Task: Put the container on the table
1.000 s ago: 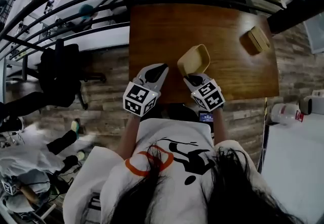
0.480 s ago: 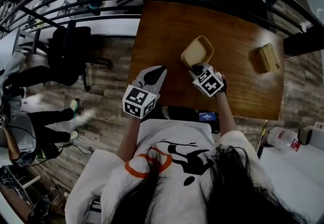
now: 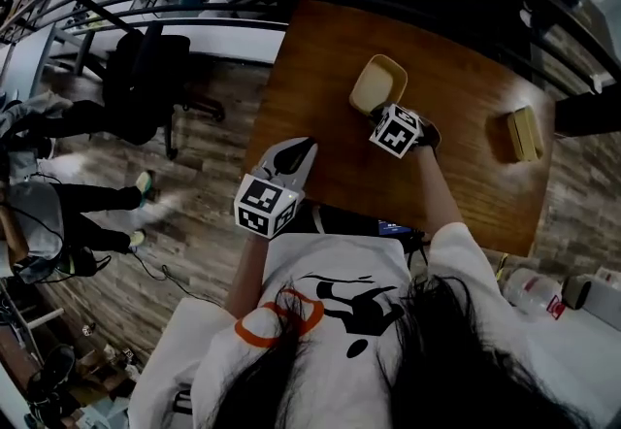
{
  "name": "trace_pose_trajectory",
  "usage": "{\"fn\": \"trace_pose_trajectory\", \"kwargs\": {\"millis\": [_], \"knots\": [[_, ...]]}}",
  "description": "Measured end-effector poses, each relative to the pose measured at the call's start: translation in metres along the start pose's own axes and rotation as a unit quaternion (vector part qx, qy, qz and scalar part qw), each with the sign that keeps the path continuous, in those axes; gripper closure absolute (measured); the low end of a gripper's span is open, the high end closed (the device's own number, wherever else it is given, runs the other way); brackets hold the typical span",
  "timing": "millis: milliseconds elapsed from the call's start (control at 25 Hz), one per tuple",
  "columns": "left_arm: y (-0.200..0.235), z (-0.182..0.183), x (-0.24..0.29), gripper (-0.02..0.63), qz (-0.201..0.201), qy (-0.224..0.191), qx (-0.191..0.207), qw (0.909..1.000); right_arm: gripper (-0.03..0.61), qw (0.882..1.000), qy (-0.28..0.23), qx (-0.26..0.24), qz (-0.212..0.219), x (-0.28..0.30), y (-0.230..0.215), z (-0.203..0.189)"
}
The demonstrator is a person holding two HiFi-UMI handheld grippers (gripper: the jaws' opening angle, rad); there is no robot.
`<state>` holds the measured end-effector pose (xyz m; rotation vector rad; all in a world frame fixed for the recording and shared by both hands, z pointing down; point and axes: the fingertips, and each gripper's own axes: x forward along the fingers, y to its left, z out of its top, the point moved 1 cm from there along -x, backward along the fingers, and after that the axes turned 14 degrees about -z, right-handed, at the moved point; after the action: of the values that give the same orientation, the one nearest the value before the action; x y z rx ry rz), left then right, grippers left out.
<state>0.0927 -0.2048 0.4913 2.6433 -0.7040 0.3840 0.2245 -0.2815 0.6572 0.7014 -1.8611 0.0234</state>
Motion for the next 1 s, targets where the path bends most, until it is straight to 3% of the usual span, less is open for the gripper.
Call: {"fn": "trace_pose_trajectory", "kwargs": {"millis": [320,600,680,1000], "knots": [[0.003,-0.004,-0.010,0.614,0.022,0.001,-0.006,0.9997,0.545,0.999,0.027,-0.043,0.002,0.026,-0.049,0.002],[0.005,-0.001,-0.010,0.613,0.024,0.002,-0.007,0.9997,0.543,0.997,0.050,-0.063,0.019,0.038,-0.060,0.001],[0.004,-0.001,-0.008,0.614,0.023,0.003,-0.007,0.9997,0.541,0.996,0.059,-0.058,0.022,0.038,-0.059,-0.004],[0.004,0.001,-0.009,0.614,0.019,0.005,-0.005,0.9998,0.459,1.000,0.019,0.000,0.019,0.025,-0.060,0.014]]}}
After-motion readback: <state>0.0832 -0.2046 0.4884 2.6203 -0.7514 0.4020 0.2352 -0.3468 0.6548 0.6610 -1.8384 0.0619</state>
